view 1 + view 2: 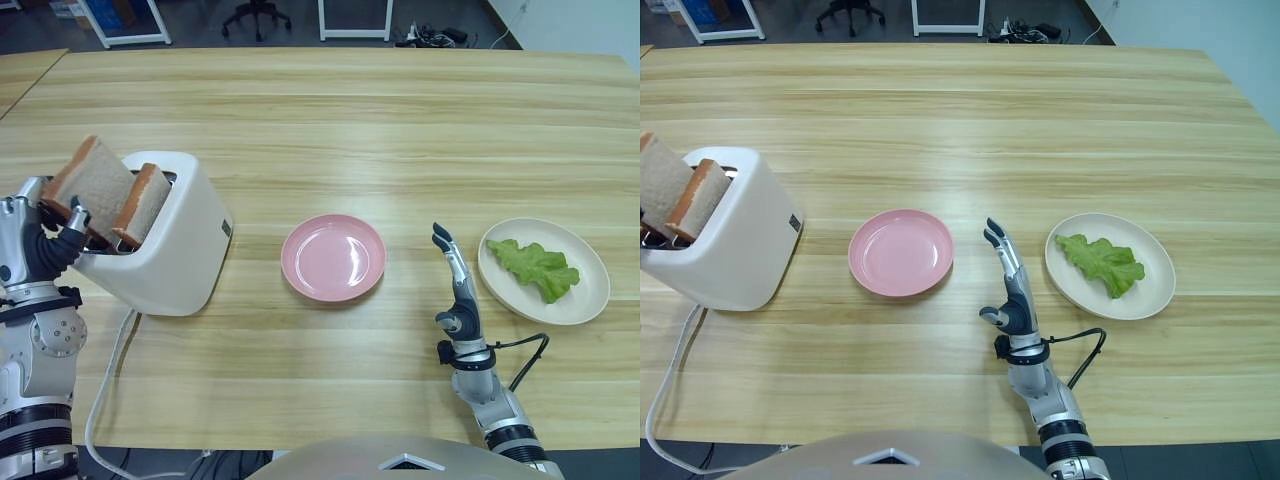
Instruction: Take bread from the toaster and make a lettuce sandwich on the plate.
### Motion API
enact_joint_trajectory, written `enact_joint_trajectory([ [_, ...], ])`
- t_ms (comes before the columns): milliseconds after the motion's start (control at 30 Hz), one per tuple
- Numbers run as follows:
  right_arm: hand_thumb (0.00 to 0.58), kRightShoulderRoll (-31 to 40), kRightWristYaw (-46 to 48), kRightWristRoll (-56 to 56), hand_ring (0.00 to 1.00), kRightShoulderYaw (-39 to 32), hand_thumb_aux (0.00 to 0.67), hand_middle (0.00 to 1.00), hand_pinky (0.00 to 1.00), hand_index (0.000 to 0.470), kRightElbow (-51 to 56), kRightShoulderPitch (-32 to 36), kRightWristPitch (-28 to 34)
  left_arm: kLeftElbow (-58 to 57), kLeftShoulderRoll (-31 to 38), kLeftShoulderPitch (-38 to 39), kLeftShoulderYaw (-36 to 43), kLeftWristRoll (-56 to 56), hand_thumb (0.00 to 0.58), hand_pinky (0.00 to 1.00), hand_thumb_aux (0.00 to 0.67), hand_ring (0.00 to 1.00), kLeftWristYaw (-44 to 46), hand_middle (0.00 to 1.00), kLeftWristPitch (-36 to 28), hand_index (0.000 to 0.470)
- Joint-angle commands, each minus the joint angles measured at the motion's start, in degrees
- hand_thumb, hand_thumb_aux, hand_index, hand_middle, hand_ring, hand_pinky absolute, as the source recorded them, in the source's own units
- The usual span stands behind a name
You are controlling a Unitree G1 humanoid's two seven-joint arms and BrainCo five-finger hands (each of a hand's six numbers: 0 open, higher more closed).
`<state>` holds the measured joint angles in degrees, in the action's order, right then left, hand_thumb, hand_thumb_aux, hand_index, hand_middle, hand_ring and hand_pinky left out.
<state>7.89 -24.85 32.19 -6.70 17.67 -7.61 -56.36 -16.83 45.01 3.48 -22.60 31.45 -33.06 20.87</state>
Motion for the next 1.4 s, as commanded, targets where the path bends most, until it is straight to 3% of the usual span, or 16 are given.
enact_joint_trajectory([
  [33,0.0,-0.36,-0.22,-0.99,0.0,-0.19,0.0,0.0,0.0,0.0,2.42,-2.08,0.98,2.16,-2.55,-3.95,-4.08,-3.09,0.58,1.0,0.67,1.0,-6.52,1.0,2.62,0.47],
  [100,0.0,-0.43,-0.38,-1.18,0.0,-0.07,0.0,0.0,0.0,0.0,2.43,-1.95,1.23,7.17,-5.4,-6.51,-6.52,-7.05,0.58,1.0,0.67,1.0,-9.17,1.0,6.16,0.47],
  [167,0.0,-0.41,-0.45,-1.33,0.0,0.03,0.0,0.0,0.0,0.0,2.38,-1.75,1.4,17.05,-9.19,-6.6,-4.84,-11.68,0.58,1.0,0.67,1.0,-6.4,1.0,8.39,0.47],
  [267,0.0,-0.48,-0.54,-1.23,0.0,0.01,0.0,0.0,0.0,0.0,2.15,-1.52,1.58,30.1,-14.27,-3.88,7.4,-17.85,0.58,1.0,0.67,1.0,4.35,1.0,9.7,0.47],
  [367,0.0,-0.71,-0.79,-0.94,0.0,-0.18,0.0,0.0,0.0,0.0,2.22,-1.14,1.45,32.33,-18.23,-1.9,21.76,-21.52,0.58,1.0,0.67,1.0,16.09,1.0,9.51,0.47],
  [433,0.0,-0.76,-0.97,-1.09,0.0,0.11,0.0,0.0,0.0,0.0,1.44,-0.77,1.42,28.1,-20.93,-1.91,29.87,-20.51,0.58,1.0,0.67,1.0,22.61,1.0,9.36,0.47],
  [533,0.0,-0.54,-1.19,-1.46,0.0,1.06,0.0,0.0,0.0,0.0,-1.02,-0.63,1.36,14.95,-25.27,-6.78,35.12,-15.18,0.58,1.0,0.67,1.0,24.64,1.0,9.77,0.47],
  [800,0.0,1.65,-2.73,-1.68,0.0,6.87,0.0,0.0,0.0,0.0,-5.14,-3.12,1.84,-25.58,-27.6,-26.16,39.1,2.07,0.58,1.0,0.67,1.0,6.86,1.0,15.36,0.47],
  [933,0.0,3.03,-3.74,-1.4,0.0,9.92,0.0,0.0,0.0,0.0,-5.51,-4.22,2.13,-35.63,-27.28,-30.81,40.59,4.81,0.58,1.0,0.67,1.0,0.72,1.0,18.49,0.47],
  [1100,0.0,7.45,-5.61,1.65,0.0,15.16,0.0,0.0,0.0,0.0,-5.62,-4.59,3.85,-38.04,-23.75,-28.36,44.57,7.77,0.58,1.0,0.67,1.0,3.41,1.0,20.09,0.47],
  [1267,0.0,15.13,-8.7,4.8,0.0,22.36,0.0,0.0,0.0,0.0,-3.13,-3.54,9.89,-26.45,-17.04,-20.53,46.59,9.76,0.58,1.0,0.67,1.0,8.36,1.0,22.14,0.47],
  [1400,0.0,20.91,-10.06,8.03,0.0,23.6,0.0,0.0,0.0,0.0,2.55,-0.8,18.47,-15.67,-13.39,-14.1,46.03,9.36,0.58,1.0,0.67,1.0,13.07,1.0,21.69,0.47],
])
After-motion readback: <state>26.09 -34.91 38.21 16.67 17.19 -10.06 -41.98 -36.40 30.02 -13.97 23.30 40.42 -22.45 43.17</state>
